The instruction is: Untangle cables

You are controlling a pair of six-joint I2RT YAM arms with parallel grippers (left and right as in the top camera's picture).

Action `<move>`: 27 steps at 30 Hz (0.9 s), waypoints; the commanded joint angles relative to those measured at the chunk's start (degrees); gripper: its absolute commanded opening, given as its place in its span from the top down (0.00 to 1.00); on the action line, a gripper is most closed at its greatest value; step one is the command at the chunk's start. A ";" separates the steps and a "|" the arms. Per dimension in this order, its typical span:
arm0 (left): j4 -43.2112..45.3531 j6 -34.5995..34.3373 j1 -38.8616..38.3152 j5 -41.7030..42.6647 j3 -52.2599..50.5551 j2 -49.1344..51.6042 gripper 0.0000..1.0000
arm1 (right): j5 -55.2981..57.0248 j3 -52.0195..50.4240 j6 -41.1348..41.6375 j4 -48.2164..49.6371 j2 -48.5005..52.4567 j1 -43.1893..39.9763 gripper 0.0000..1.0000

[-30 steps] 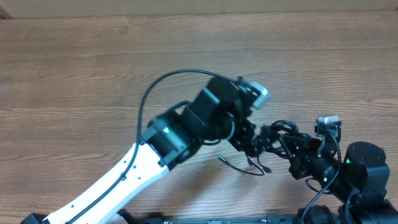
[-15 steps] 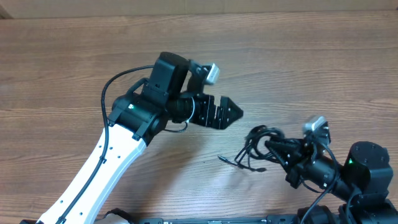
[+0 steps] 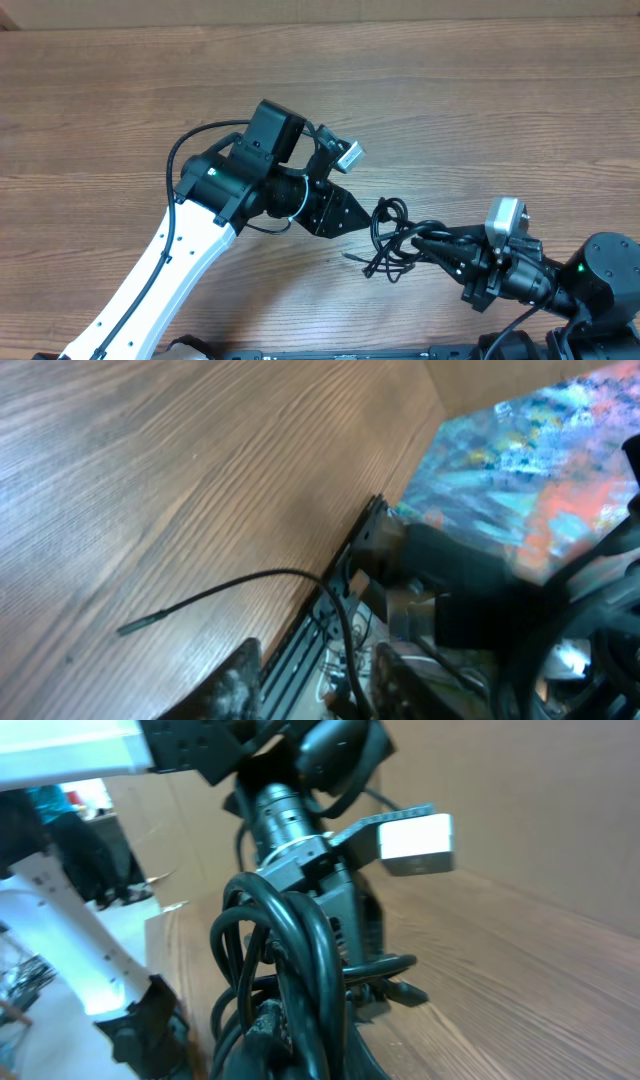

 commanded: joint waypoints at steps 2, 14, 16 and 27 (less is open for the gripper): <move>1.11 2.93 -0.90 5.14 0.42 -0.48 0.71 | -3.61 1.01 -0.63 -0.26 -0.20 -0.04 0.96; -8.44 8.63 3.15 7.10 0.42 -0.48 0.05 | 6.12 1.01 -0.76 -7.28 -0.20 -0.04 0.96; -6.51 8.61 2.95 12.15 0.42 -0.48 0.03 | 4.28 1.01 -0.76 -7.28 -0.20 -0.04 0.96; -3.37 8.39 -0.11 12.41 0.42 -0.48 0.02 | -10.78 1.01 -0.76 -1.86 -0.20 -0.04 0.96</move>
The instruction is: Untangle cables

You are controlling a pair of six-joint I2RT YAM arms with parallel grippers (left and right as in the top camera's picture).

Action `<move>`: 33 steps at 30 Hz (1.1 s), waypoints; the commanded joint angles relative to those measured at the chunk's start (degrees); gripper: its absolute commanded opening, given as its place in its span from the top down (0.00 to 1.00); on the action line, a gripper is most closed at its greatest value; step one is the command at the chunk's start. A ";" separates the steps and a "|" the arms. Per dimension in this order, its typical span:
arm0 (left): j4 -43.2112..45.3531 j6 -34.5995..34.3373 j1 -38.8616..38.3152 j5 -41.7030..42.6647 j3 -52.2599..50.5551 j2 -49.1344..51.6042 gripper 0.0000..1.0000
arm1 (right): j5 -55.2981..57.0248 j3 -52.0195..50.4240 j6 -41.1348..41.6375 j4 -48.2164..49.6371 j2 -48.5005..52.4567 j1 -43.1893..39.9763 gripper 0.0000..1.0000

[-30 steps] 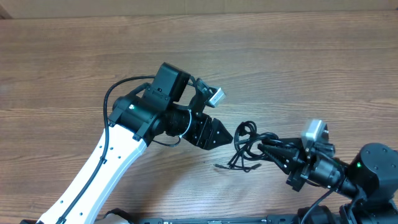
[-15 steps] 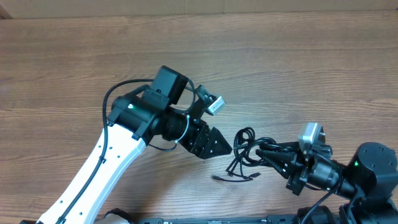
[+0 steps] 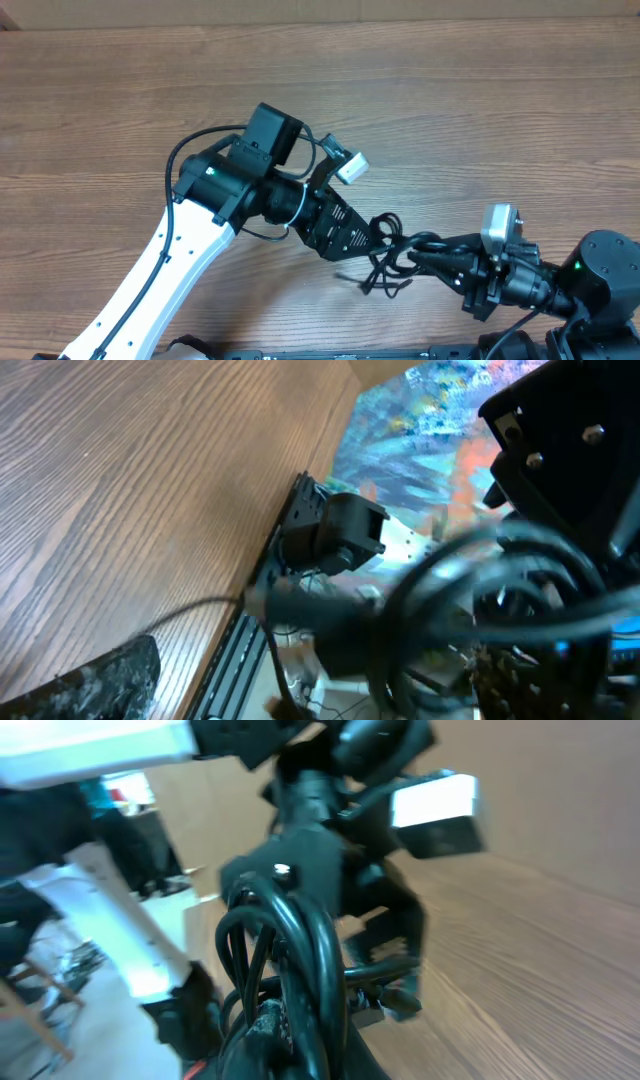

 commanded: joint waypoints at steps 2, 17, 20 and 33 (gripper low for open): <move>0.63 0.85 -0.50 -0.92 0.42 -0.48 0.02 | -6.45 1.01 -0.04 0.90 -0.24 -0.04 0.96; 1.18 -16.74 -1.53 -22.62 0.35 -0.48 0.00 | -12.87 1.01 -0.02 3.96 -0.24 -0.04 0.96; 1.16 -16.76 -2.86 -24.09 0.35 -0.48 0.00 | -12.87 1.01 -0.02 4.02 -0.24 -0.04 0.96; -7.96 -25.40 -7.91 -51.58 -0.04 -0.48 0.00 | -12.85 1.01 1.51 4.39 -0.24 -0.04 0.96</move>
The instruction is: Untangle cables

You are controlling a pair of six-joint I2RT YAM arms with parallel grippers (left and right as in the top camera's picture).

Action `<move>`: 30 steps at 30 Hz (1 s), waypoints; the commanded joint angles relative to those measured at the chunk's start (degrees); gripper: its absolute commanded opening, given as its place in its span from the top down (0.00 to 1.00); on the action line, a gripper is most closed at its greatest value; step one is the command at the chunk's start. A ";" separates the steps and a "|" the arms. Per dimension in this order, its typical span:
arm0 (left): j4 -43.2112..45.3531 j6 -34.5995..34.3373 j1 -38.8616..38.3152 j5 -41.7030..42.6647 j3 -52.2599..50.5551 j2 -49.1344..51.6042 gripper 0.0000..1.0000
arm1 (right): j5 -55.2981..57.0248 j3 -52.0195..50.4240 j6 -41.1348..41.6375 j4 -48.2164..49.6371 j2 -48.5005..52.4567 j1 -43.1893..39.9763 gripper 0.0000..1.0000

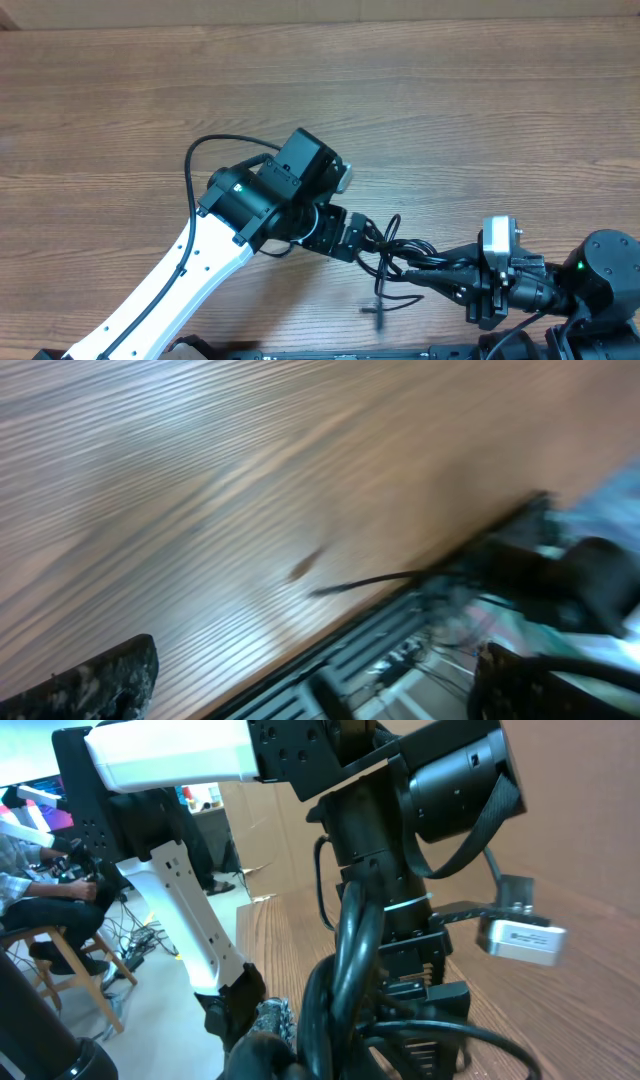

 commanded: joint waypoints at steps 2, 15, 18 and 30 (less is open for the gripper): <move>-2.95 -3.10 0.50 -14.58 -0.07 -0.33 0.00 | -3.17 1.03 1.03 0.39 -0.68 0.02 0.96; -10.38 -7.89 7.63 -18.45 -0.04 -0.33 0.00 | 2.38 1.03 1.01 -3.26 -0.68 0.02 0.96; -10.23 -8.17 9.70 -15.56 -0.04 -0.33 0.00 | 2.40 1.03 1.01 -3.56 -0.68 0.02 0.96; -3.96 -4.11 10.36 -6.36 -0.04 -0.35 0.00 | 4.98 1.03 1.01 -4.52 -0.68 0.02 0.96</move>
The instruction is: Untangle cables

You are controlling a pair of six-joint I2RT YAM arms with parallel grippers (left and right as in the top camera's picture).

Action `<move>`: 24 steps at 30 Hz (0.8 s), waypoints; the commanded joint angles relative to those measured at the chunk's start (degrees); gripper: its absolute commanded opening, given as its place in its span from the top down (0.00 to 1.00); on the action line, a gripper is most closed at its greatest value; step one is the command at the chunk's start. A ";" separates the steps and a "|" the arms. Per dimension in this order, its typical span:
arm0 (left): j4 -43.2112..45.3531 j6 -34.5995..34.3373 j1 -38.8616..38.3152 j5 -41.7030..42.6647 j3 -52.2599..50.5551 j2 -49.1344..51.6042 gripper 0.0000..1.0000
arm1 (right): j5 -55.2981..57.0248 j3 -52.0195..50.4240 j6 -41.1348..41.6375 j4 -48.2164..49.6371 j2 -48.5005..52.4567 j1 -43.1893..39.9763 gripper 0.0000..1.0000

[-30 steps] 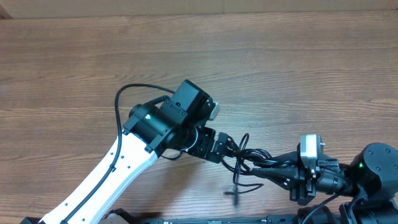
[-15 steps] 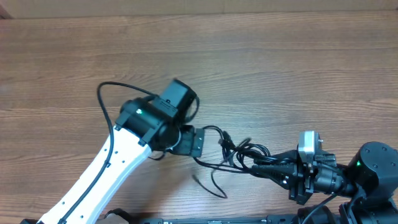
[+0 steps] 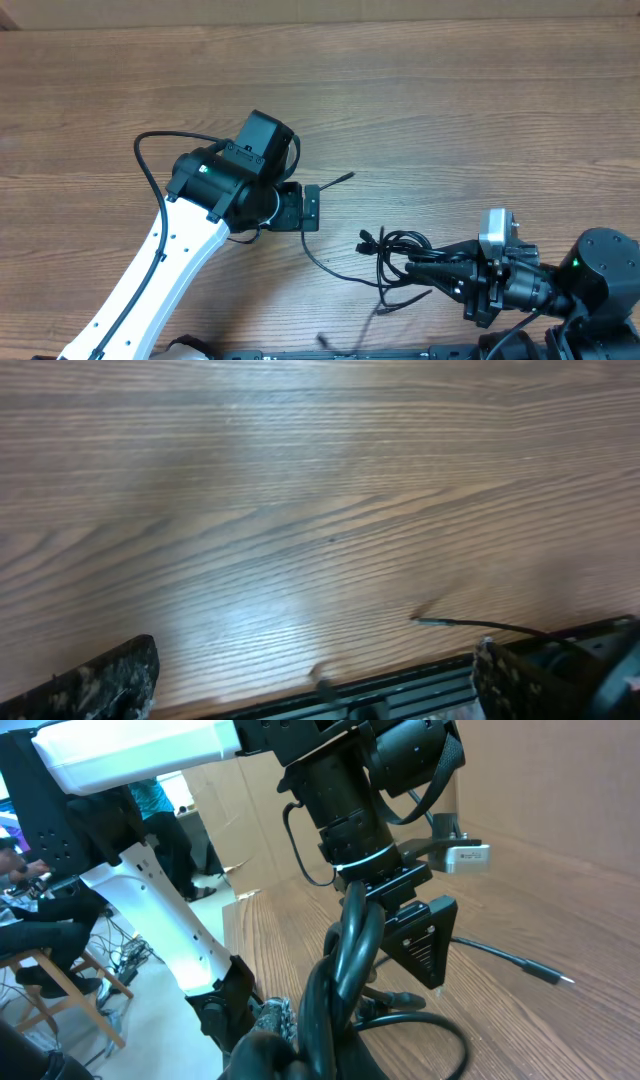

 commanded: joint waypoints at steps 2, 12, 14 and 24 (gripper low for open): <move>2.99 5.11 0.07 7.85 -0.02 -0.35 0.01 | 0.50 1.03 0.13 0.24 -0.61 0.00 0.96; 11.19 18.32 0.09 25.57 -0.02 -0.35 0.00 | 8.70 1.03 0.15 -4.22 -0.61 0.00 0.96; 13.07 20.22 0.00 26.75 -0.02 -0.35 0.00 | 9.51 1.03 0.15 -4.44 -0.61 0.00 0.96; 19.82 21.40 -0.09 34.56 -0.02 -0.33 0.01 | 1.73 1.03 0.13 -0.72 -0.61 0.00 0.96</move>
